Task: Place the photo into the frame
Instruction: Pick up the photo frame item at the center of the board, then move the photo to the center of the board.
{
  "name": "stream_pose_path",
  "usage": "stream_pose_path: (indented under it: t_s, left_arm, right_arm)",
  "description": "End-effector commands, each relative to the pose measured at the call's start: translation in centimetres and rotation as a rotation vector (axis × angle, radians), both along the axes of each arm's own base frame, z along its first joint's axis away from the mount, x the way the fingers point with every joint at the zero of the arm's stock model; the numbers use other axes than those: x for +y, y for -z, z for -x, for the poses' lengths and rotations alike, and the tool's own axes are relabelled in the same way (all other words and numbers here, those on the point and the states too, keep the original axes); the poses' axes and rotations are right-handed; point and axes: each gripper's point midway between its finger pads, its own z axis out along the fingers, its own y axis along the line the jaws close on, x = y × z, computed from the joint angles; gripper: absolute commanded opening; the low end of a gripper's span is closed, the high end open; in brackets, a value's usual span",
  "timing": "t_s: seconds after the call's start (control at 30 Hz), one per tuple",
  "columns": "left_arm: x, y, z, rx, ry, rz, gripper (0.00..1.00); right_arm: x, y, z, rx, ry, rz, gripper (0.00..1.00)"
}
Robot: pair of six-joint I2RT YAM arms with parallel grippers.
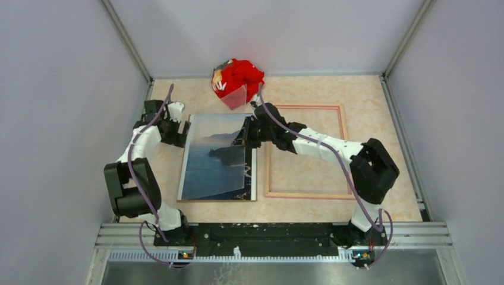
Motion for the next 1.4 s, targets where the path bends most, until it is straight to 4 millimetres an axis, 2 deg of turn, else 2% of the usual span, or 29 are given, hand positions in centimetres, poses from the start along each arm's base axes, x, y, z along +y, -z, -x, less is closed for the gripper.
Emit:
stream_pose_path:
  t_s: [0.0,0.1,0.17,0.3,0.43,0.57,0.7,0.8,0.93,1.07,1.2,1.37]
  left_arm:
    - [-2.0,-5.0,-0.6,-0.074,0.080,0.061,0.98]
    - [-4.6,-5.8,-0.6,-0.070,0.138,0.090,0.98]
    - [-6.8,-5.7,-0.5,-0.061,0.185,0.078,0.98]
    - [-12.6,-5.1,-0.8,-0.073,0.298,0.086,0.98]
    - [-18.6,-4.6,-1.5,-0.064,0.403,0.083,0.98]
    - [-25.0,-3.8,-2.2,-0.060,0.503,0.087,0.98]
    - [-29.4,-2.0,-2.6,-0.054,0.552,0.083,0.98]
    - [-31.8,-0.7,-2.7,-0.059,0.580,0.068,0.98]
    - [-33.3,1.7,-2.3,-0.055,0.587,-0.002,0.98]
    - [-32.3,4.2,-1.9,-0.052,0.557,-0.107,0.98]
    - [-30.5,5.2,-1.7,-0.068,0.543,-0.172,0.98]
    - [-27.0,5.8,-1.5,-0.071,0.524,-0.258,0.98]
  right_arm:
    - [-2.5,-10.8,-1.1,-0.197,-0.011,-0.116,0.00]
    - [-6.9,-11.7,-1.4,-0.212,0.028,-0.043,0.00]
    - [-10.8,-11.0,-0.8,-0.181,0.055,0.025,0.00]
    - [-18.7,-10.6,0.7,-0.179,0.148,0.123,0.00]
    - [-25.9,-12.5,3.2,-0.226,0.291,0.183,0.00]
    - [-30.0,-14.4,5.6,-0.258,0.396,0.258,0.00]
    - [-32.1,-15.6,7.6,-0.275,0.457,0.294,0.00]
    - [-33.0,-15.4,8.5,-0.269,0.474,0.320,0.00]
    - [-33.5,-15.0,9.0,-0.266,0.488,0.333,0.00]
    - [-33.2,-15.0,8.9,-0.262,0.481,0.323,0.00]
    - [-32.9,-15.4,8.6,-0.270,0.476,0.311,0.00]
    - [-32.2,-15.8,8.2,-0.282,0.452,0.292,0.00]
